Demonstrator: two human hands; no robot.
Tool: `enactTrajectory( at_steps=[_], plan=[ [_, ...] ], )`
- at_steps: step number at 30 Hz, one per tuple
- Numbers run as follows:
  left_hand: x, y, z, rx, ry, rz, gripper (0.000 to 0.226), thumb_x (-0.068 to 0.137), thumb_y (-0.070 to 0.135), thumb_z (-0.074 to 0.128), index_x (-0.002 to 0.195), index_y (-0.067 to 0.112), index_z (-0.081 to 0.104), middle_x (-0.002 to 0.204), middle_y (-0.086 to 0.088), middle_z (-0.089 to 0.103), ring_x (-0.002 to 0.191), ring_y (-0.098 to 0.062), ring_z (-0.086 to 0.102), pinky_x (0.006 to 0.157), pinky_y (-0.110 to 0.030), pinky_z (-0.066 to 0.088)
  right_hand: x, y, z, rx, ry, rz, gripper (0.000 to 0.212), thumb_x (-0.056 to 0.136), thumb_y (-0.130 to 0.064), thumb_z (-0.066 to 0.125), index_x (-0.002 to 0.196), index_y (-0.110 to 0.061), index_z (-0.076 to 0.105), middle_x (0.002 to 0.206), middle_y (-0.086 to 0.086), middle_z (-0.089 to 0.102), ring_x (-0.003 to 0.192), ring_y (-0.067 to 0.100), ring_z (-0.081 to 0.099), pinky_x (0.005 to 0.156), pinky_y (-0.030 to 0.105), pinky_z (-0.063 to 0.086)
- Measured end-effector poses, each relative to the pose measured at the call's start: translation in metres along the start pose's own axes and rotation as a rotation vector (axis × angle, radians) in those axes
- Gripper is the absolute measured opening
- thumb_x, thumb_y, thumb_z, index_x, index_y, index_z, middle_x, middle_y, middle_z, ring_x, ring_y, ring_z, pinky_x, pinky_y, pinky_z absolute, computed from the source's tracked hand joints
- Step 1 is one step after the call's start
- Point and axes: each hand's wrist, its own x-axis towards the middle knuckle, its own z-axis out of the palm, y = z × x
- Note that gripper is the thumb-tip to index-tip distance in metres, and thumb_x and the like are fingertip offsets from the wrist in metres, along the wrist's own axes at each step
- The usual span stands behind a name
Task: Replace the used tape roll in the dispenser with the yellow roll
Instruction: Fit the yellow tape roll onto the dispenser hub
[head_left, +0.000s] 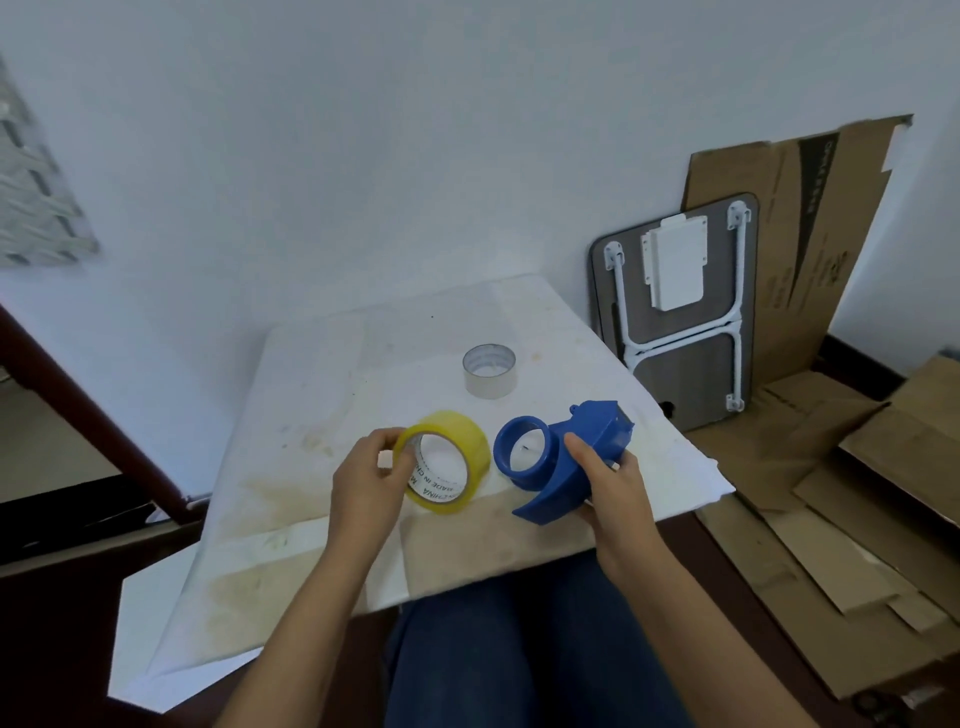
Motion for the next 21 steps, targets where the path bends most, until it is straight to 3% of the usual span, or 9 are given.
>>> enactTrajectory(
  at_steps=[3, 6, 14, 18, 21],
  plan=[
    [-0.017, 0.006, -0.005, -0.018, 0.051, 0.067, 0.017, 0.093, 0.026, 0.065, 0.108, 0.028, 0.070, 0.107, 0.014, 0.067, 0.089, -0.008, 0.067, 0.072, -0.017, 0.046, -0.004, 0.001, 0.000, -0.031, -0.010, -0.025, 0.063, 0.079, -0.033, 0.076, 0.133, -0.022, 0.045, 0.130, 0.004, 0.061, 0.116, 0.022, 0.061, 0.103, 0.048, 0.050],
    [-0.029, 0.010, -0.008, -0.009, 0.080, 0.150, 0.017, 0.090, 0.025, 0.069, 0.106, 0.028, 0.072, 0.106, 0.014, 0.068, 0.091, -0.001, 0.065, 0.075, -0.019, 0.050, -0.008, 0.002, 0.003, -0.079, -0.022, -0.035, 0.063, 0.080, -0.033, 0.076, 0.134, -0.021, 0.045, 0.131, 0.003, 0.060, 0.117, 0.023, 0.059, 0.103, 0.048, 0.049],
    [-0.036, 0.011, -0.014, 0.035, 0.163, 0.198, 0.020, 0.091, 0.024, 0.070, 0.110, 0.020, 0.073, 0.105, 0.005, 0.071, 0.087, -0.013, 0.068, 0.078, -0.029, 0.056, -0.019, 0.000, 0.010, -0.088, -0.106, -0.033, 0.058, 0.083, -0.026, 0.073, 0.134, -0.018, 0.047, 0.128, 0.008, 0.063, 0.113, 0.025, 0.063, 0.097, 0.043, 0.054],
    [-0.041, 0.012, -0.017, 0.021, 0.182, 0.159, 0.023, 0.089, 0.027, 0.071, 0.110, 0.018, 0.075, 0.101, 0.007, 0.074, 0.090, -0.010, 0.068, 0.078, -0.014, 0.049, -0.022, -0.001, 0.008, -0.107, -0.167, -0.053, 0.055, 0.084, -0.025, 0.073, 0.132, -0.019, 0.049, 0.125, 0.008, 0.066, 0.110, 0.023, 0.065, 0.089, 0.036, 0.056],
    [-0.044, 0.017, -0.018, 0.050, 0.155, 0.170, 0.021, 0.088, 0.031, 0.072, 0.105, 0.021, 0.078, 0.097, 0.009, 0.077, 0.089, -0.008, 0.069, 0.081, -0.020, 0.053, -0.023, -0.001, 0.008, -0.116, -0.209, -0.053, 0.053, 0.084, -0.024, 0.072, 0.132, -0.019, 0.050, 0.122, 0.007, 0.068, 0.108, 0.022, 0.067, 0.085, 0.033, 0.055]
  ],
)
